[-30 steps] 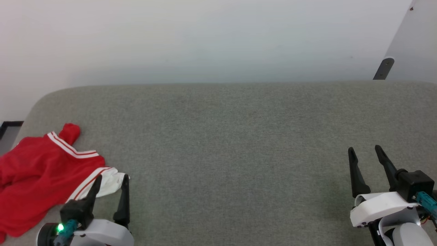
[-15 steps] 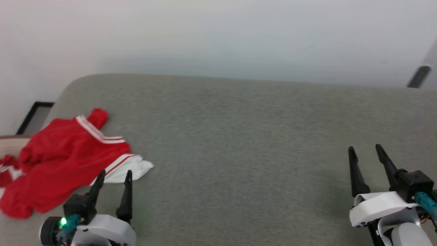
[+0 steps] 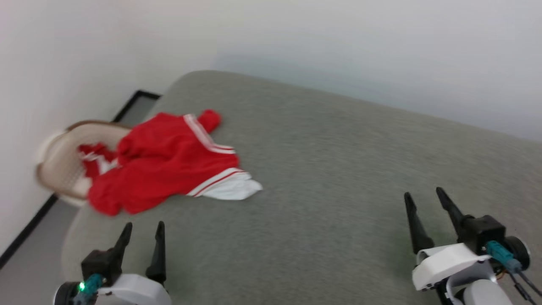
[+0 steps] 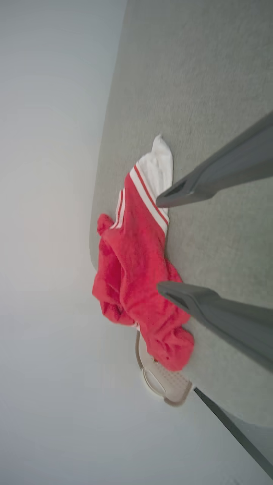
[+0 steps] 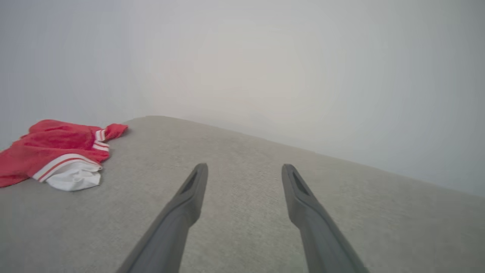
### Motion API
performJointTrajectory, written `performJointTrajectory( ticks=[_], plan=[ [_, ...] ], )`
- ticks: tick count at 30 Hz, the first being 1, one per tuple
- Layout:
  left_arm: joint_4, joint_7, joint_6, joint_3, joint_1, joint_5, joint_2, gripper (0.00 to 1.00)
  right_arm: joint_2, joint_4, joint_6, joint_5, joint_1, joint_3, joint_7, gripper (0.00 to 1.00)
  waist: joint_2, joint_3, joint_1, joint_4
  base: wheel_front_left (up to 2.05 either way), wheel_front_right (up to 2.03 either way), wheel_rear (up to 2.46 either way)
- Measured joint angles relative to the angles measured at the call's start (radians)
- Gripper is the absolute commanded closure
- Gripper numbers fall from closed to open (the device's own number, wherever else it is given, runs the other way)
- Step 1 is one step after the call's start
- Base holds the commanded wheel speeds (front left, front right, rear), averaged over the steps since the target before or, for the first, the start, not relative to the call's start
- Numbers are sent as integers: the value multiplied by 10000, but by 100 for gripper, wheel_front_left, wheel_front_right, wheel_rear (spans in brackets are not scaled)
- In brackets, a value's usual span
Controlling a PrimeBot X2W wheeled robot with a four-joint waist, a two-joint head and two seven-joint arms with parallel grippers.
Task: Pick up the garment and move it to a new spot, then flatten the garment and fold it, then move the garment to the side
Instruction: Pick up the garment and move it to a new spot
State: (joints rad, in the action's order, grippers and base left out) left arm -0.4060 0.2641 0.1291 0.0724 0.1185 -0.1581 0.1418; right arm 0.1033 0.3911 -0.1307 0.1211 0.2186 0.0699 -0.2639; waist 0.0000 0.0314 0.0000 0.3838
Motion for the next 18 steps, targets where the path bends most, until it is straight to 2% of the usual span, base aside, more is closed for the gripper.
performJointTrajectory(
  ticks=[9,13,18],
  plan=[
    [880,0,-240,1187,-881,-144,-403,0,-119,957,-2,384,1388,2057,2,0,0,61,0,1375,0,0,0],
    [1354,0,-328,1672,-1278,-236,-566,0,-150,1323,-2,738,1943,2861,0,0,0,213,0,1621,0,0,0],
    [1695,0,-405,1730,-1492,-247,-803,0,19,1469,-2,1206,2030,3243,0,0,0,291,0,1681,0,0,0]
  ],
)
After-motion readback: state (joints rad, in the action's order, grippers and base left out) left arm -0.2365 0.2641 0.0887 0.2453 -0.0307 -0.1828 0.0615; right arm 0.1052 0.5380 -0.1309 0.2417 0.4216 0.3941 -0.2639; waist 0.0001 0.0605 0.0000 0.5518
